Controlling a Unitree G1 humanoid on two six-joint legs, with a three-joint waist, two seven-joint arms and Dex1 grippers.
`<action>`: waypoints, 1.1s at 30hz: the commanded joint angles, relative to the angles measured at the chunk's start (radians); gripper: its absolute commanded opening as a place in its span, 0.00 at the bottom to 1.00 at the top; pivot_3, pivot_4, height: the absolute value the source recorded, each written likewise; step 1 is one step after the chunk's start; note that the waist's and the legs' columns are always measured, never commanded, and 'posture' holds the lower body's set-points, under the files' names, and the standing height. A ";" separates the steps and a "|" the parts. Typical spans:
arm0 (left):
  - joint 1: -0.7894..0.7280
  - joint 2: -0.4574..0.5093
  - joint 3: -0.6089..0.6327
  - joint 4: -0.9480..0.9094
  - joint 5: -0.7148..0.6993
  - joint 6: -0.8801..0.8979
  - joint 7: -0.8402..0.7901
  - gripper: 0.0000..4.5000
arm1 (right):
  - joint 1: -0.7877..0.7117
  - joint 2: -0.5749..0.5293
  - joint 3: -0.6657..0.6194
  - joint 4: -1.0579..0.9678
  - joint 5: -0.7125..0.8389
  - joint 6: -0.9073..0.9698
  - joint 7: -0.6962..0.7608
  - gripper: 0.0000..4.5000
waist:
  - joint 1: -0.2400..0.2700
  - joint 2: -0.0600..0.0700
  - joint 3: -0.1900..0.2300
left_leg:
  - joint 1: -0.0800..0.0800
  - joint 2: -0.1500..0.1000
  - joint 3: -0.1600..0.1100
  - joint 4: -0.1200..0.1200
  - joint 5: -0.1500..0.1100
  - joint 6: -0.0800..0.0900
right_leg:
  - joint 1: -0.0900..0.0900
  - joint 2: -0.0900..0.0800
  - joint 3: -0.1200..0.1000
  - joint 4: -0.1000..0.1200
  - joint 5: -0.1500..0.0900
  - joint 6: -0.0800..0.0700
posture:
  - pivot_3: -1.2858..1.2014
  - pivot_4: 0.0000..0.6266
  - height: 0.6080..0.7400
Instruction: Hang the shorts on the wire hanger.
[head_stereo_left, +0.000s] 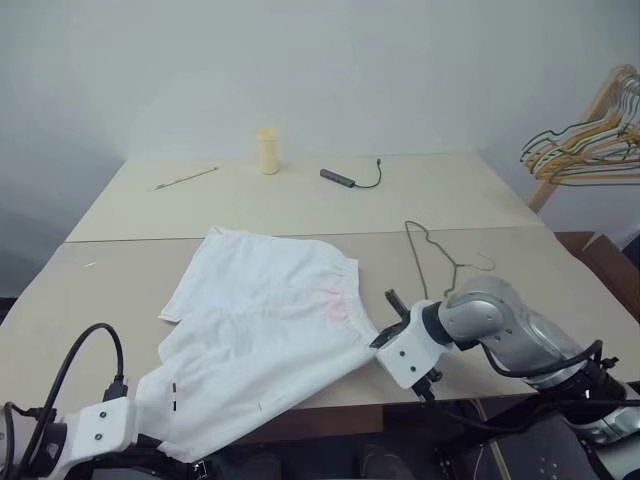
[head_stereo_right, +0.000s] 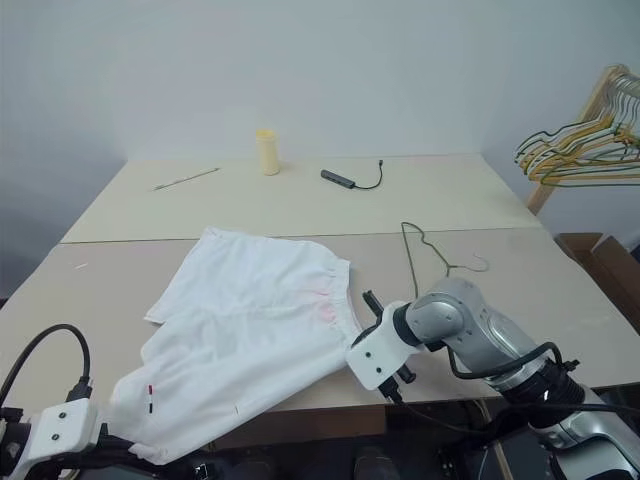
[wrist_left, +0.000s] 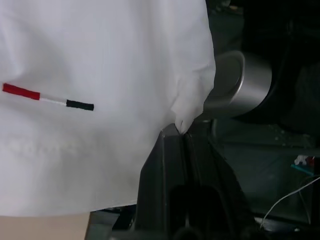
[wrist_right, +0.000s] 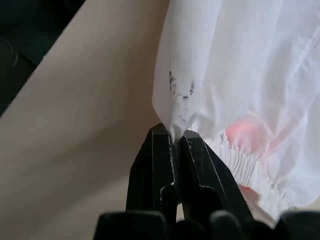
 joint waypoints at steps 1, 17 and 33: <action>-0.023 0.026 -0.004 -0.021 -0.040 0.038 -0.039 0.11 | 0.004 -0.012 -0.024 0.014 -0.018 -0.009 -0.017 0.21 | 0.000 -0.001 0.000 | 0.000 0.000 0.000 0.000 0.000 0.000 | 0.000 0.000 0.000 0.000 0.000 0.000 | 0.52 0.00 1.00; -0.229 -0.131 0.162 -0.110 -0.402 0.237 0.025 1.00 | -0.210 0.138 -0.288 0.259 0.265 0.787 -0.239 1.00 | -0.013 -0.002 0.000 | 0.001 0.002 0.000 -0.001 0.000 -0.001 | 0.000 0.001 0.000 0.002 -0.001 -0.002 | 0.52 0.00 1.00; -0.581 -0.203 -0.121 -0.120 -0.457 0.315 0.152 1.00 | -0.385 0.605 -0.552 0.812 0.270 0.909 -1.011 1.00 | -0.048 0.000 -0.001 | -0.017 -0.002 -0.003 -0.001 0.000 -0.002 | -0.016 0.001 0.001 0.004 0.011 -0.002 | 0.51 0.00 1.00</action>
